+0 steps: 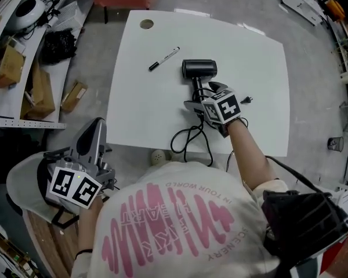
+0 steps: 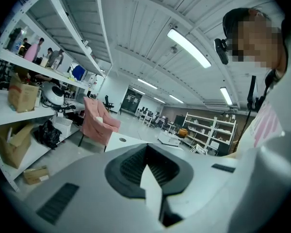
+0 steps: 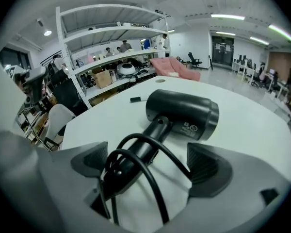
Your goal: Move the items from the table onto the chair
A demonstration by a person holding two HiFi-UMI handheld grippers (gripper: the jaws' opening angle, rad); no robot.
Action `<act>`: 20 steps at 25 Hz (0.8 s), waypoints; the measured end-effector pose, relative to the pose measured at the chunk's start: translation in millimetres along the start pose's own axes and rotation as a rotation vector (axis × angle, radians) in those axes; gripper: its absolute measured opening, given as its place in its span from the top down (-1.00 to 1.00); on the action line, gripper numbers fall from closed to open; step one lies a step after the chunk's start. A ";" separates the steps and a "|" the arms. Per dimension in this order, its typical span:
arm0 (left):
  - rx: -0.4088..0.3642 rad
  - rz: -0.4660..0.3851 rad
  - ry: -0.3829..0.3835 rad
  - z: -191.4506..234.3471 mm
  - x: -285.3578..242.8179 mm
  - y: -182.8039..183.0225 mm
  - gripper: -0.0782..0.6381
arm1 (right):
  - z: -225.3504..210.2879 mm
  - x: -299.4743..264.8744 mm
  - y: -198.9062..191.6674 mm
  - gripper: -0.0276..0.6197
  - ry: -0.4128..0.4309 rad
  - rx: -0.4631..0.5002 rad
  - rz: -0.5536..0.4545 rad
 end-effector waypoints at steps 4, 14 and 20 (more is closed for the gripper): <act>0.010 -0.006 0.033 3.3 4.0 -4.8 0.76 | -2.0 -8.6 -6.2 -0.65 0.006 -0.044 0.096; 0.037 0.004 0.059 -0.5 10.4 -17.1 0.75 | -6.1 -3.5 -9.4 0.17 -0.018 -0.148 0.171; 0.038 -0.003 0.072 -0.5 12.9 -18.9 0.76 | -11.9 8.5 1.0 0.24 0.101 -0.356 0.079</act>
Point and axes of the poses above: the fingertips, and each gripper's own axes: x backward along the fingers, z to its left, y out of its top, the point moved 4 cm from there along x, backward along the fingers, and after that the axes turned 7 degrees about -y, right-handed, at the moved point
